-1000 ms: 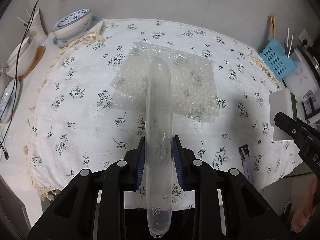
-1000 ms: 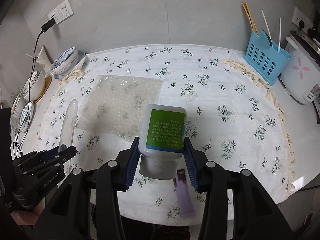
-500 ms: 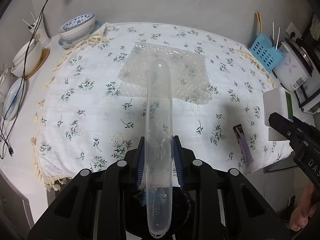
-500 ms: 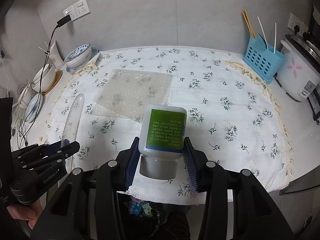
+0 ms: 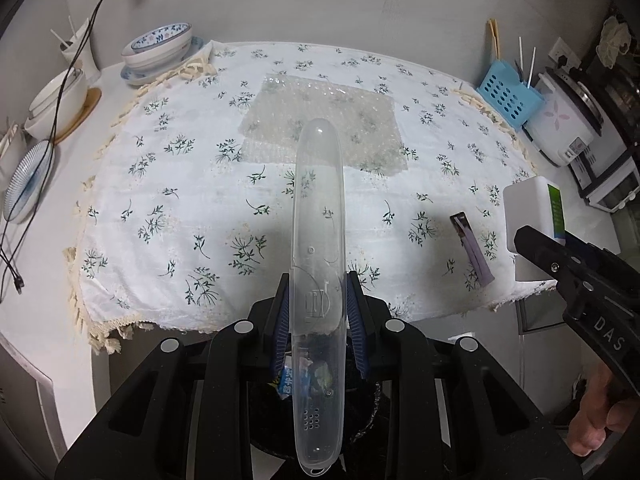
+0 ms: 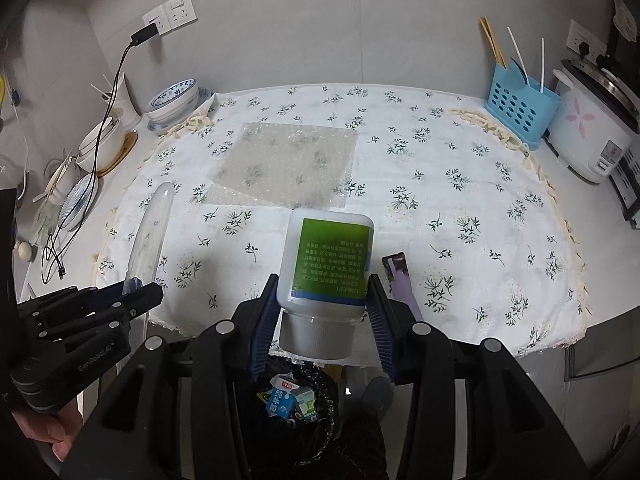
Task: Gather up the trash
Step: 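Lift the white bottle and clear tube and carry them down toward the trash bin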
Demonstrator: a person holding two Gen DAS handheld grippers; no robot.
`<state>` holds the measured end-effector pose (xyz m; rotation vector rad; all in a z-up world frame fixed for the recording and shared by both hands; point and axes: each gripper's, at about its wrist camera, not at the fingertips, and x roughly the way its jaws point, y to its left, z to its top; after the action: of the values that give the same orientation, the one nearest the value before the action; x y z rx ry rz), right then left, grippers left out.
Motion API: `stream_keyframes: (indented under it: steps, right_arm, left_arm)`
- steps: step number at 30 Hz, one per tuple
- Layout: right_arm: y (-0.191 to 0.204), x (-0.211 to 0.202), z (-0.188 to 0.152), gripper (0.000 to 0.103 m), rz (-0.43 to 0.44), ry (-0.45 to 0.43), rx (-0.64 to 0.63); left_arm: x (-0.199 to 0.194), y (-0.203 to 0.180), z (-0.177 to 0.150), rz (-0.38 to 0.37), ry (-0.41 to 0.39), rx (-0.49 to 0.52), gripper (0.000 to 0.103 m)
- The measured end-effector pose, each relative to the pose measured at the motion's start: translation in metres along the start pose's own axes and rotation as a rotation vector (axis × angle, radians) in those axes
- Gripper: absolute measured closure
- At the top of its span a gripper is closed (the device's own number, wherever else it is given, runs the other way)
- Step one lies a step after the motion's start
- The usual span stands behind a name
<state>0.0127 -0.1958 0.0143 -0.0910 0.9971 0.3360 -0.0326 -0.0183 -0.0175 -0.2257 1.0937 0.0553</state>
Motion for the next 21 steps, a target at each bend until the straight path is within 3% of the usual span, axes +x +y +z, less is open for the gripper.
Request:
stream_keyframes:
  steps: [21]
  right_arm:
    - [0.018,-0.008,-0.069,0.062,0.039,0.042,-0.010]
  left_arm:
    - [-0.011,0.014,-0.061,-0.020,0.011,0.048,0.077]
